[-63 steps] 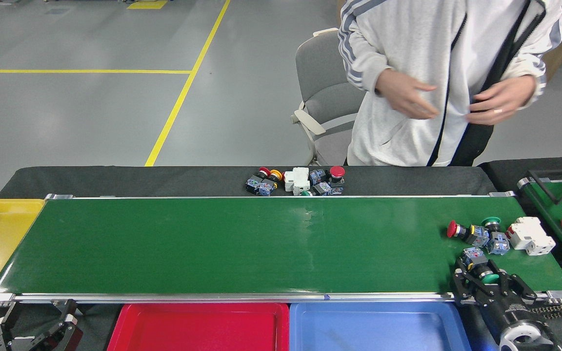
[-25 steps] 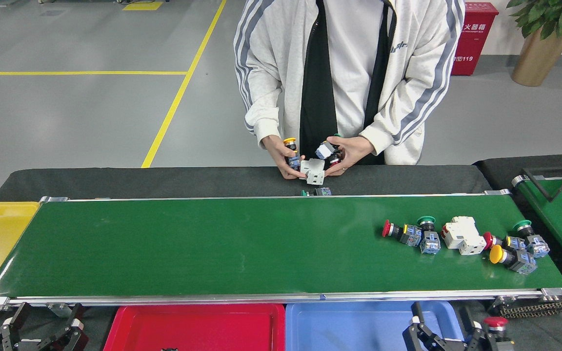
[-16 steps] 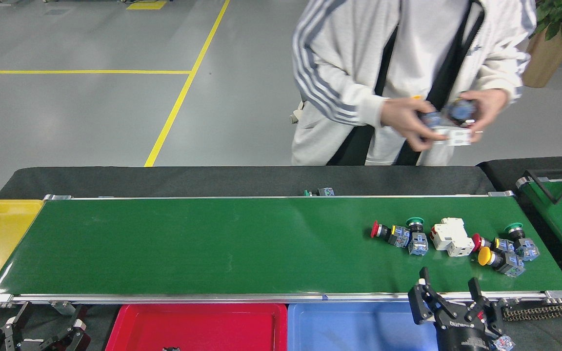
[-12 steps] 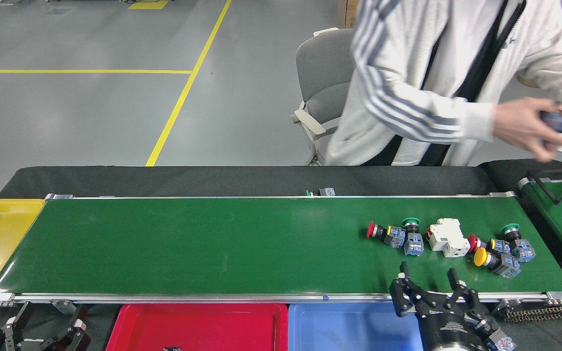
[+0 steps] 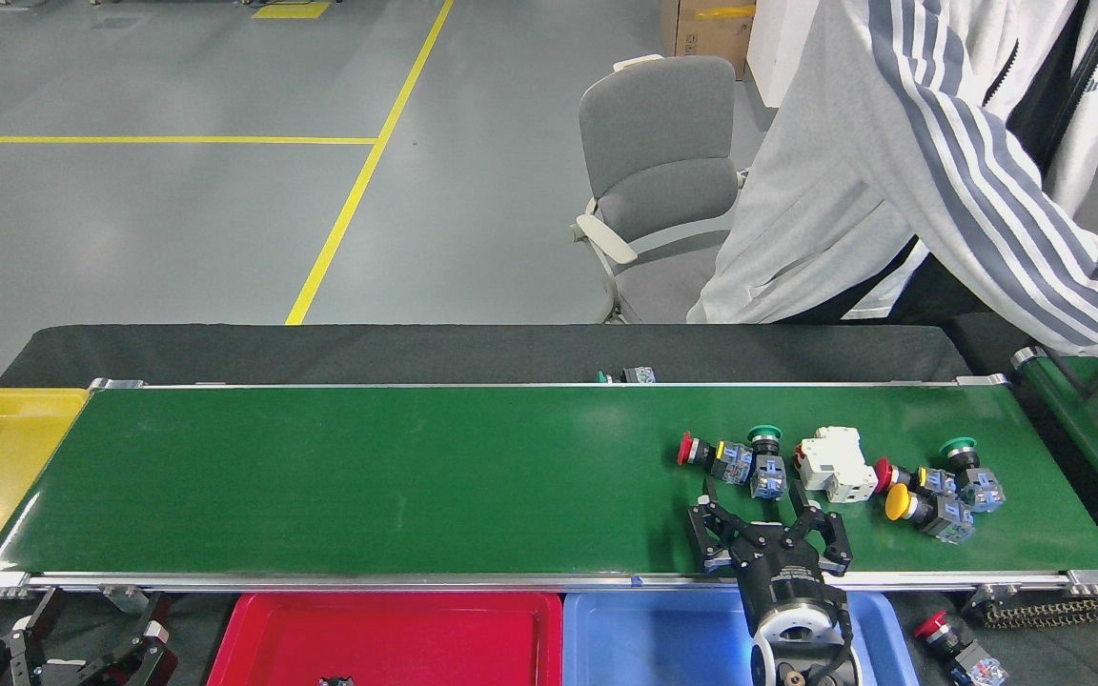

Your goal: Pick switch part from conveyor to tray

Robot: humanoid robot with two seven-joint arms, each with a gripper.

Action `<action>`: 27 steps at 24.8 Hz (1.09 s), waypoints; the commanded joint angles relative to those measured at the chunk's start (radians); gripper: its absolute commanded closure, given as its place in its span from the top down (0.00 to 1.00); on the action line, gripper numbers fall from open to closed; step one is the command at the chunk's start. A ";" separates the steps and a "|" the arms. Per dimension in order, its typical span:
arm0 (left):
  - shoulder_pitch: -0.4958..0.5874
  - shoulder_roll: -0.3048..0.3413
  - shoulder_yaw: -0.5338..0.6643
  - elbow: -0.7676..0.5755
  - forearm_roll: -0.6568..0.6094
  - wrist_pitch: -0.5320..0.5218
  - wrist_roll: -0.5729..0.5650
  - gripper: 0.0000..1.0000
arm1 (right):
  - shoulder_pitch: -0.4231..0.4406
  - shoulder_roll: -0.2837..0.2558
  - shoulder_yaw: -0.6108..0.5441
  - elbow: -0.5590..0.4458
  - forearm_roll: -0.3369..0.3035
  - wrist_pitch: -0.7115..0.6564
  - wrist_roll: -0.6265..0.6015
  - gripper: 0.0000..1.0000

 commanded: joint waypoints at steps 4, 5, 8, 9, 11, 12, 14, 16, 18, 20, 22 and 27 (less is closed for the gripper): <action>-0.008 0.012 0.003 -0.008 -0.006 0.001 0.009 1.00 | -0.079 0.018 0.021 0.078 -0.001 0.015 0.002 0.99; -0.010 0.012 0.003 -0.008 -0.006 -0.001 0.009 1.00 | -0.105 0.026 0.021 0.108 -0.003 0.015 0.002 0.99; -0.011 0.012 0.003 -0.008 -0.007 -0.001 0.009 1.00 | -0.197 0.055 0.024 0.227 -0.003 0.032 0.002 0.98; -0.011 0.012 0.003 -0.008 -0.007 -0.001 0.009 1.00 | -0.234 0.055 0.035 0.273 -0.007 0.052 -0.004 0.95; -0.010 0.012 0.001 -0.008 -0.007 -0.001 0.009 1.00 | -0.291 0.054 0.085 0.342 -0.010 0.061 -0.007 0.66; -0.011 0.010 0.001 -0.006 -0.007 -0.001 0.009 1.00 | -0.311 0.049 0.108 0.364 -0.012 0.053 -0.007 0.46; -0.010 0.010 0.001 -0.006 -0.007 -0.001 0.009 1.00 | -0.323 0.049 0.122 0.384 -0.013 0.024 -0.005 0.16; -0.010 0.010 0.001 -0.006 -0.007 -0.001 0.009 1.00 | -0.323 0.049 0.122 0.384 -0.013 -0.011 -0.004 0.02; -0.010 0.010 0.001 -0.006 -0.007 -0.001 0.009 1.00 | -0.325 0.049 0.122 0.384 -0.017 -0.016 -0.004 0.02; -0.010 0.010 0.003 -0.006 -0.007 -0.001 0.009 1.00 | -0.326 0.049 0.122 0.371 -0.053 -0.033 -0.004 0.02; -0.010 0.012 0.003 -0.008 -0.006 -0.001 0.009 1.00 | -0.321 0.046 0.124 0.339 -0.072 -0.059 -0.005 0.02; -0.010 0.012 0.003 -0.011 -0.006 -0.001 0.009 1.00 | -0.177 0.014 0.159 0.060 -0.086 -0.439 -0.007 0.02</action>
